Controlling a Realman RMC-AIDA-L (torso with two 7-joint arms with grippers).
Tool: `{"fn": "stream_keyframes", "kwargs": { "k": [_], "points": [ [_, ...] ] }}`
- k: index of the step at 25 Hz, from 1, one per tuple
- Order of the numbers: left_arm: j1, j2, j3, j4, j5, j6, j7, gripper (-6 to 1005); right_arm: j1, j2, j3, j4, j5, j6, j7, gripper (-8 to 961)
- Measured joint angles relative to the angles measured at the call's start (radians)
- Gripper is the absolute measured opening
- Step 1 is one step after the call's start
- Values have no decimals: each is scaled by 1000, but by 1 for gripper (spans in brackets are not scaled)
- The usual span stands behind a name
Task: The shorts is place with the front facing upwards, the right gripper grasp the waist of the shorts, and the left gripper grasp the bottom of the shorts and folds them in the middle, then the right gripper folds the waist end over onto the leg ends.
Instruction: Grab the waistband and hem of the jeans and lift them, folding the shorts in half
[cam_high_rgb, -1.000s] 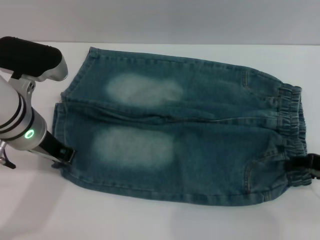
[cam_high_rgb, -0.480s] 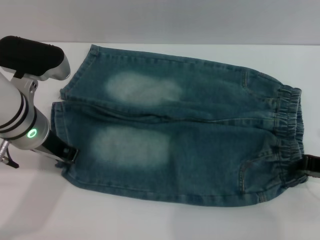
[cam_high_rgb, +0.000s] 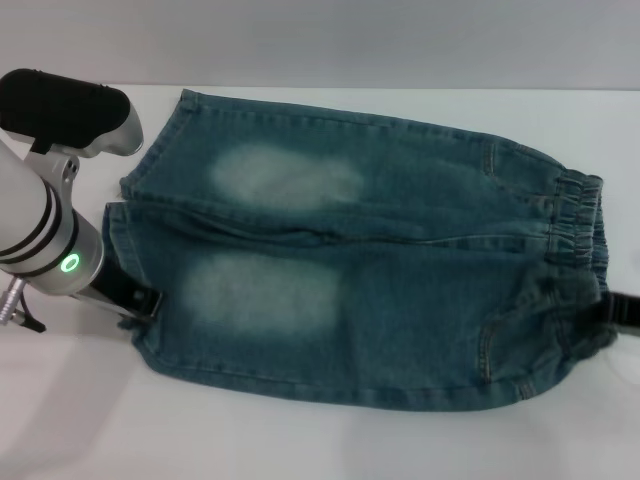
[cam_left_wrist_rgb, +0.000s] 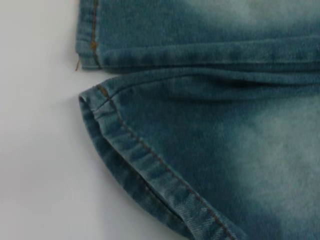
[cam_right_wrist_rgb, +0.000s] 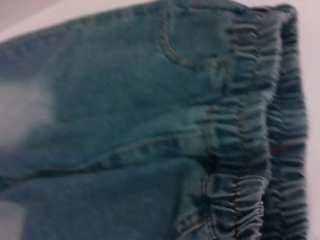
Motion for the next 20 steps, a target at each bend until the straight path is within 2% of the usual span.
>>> {"fn": "stream_keyframes", "kwargs": {
  "k": [7, 12, 20],
  "points": [
    [9, 1, -29, -14, -10, 95, 1, 146, -21, 3, 80, -23, 265, -109, -143, 8],
    [5, 5, -80, 8, -16, 247, 8, 152, -13, 4, 179, -208, 601, -193, -355, 7],
    [0, 6, -157, 46, -48, 444, 9, 162, 13, 3, 278, -487, 991, -215, -637, 7]
  ]
}}
